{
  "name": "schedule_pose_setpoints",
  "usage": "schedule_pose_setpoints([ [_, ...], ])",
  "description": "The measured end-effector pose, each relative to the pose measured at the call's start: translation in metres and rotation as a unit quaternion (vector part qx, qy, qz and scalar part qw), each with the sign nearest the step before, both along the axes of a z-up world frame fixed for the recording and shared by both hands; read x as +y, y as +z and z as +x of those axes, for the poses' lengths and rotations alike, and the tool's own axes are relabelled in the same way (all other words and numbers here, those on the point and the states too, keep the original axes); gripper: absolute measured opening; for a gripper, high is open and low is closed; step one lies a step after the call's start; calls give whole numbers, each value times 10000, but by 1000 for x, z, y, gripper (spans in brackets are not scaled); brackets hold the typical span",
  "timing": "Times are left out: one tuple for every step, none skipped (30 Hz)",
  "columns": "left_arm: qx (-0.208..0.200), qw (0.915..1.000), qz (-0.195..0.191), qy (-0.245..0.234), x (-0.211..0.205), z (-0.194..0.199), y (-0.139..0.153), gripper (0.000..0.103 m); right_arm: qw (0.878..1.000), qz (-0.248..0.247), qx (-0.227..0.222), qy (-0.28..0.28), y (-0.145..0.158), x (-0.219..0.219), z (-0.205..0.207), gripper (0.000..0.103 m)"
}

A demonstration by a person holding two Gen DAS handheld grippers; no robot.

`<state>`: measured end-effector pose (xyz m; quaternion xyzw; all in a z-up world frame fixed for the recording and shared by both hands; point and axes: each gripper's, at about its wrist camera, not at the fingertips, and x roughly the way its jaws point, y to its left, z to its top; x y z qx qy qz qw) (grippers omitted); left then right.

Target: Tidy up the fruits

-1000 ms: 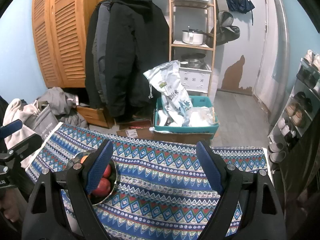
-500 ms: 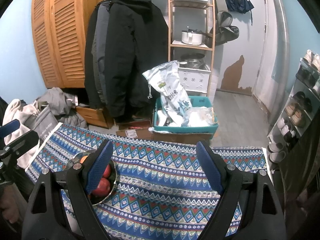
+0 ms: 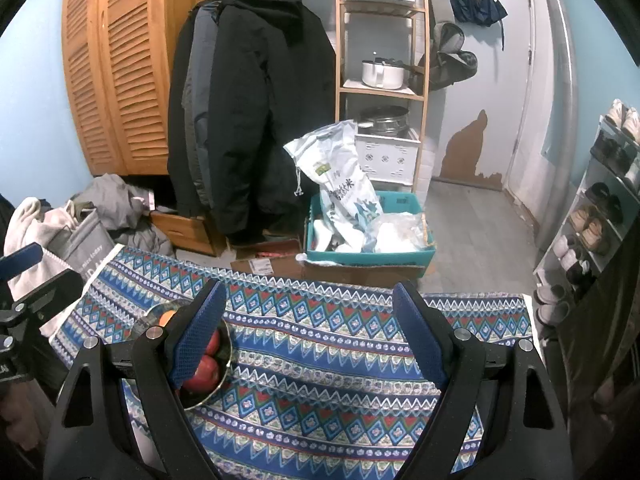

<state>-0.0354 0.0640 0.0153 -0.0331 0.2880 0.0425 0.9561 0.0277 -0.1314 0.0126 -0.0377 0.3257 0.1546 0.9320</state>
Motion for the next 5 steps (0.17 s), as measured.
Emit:
schedule_pose_setpoints([
  [-25, 10000, 4, 11, 1, 0, 1, 103, 10000, -24, -24, -15, 1, -1, 1, 84],
  [-32, 10000, 3, 34, 2, -1, 1, 103, 10000, -51, -62, -50, 2, -2, 1, 84],
  [-18, 10000, -8, 44, 3, -1, 0, 103, 9999, -44, -86, -94, 4, -4, 2, 84],
  [2, 10000, -13, 52, 3, 0, -1, 103, 9999, 0, -78, -105, 4, -7, 2, 84],
  [44, 9999, -21, 105, 4, 1, -2, 103, 9999, 34, -57, -98, 3, -7, 2, 84],
])
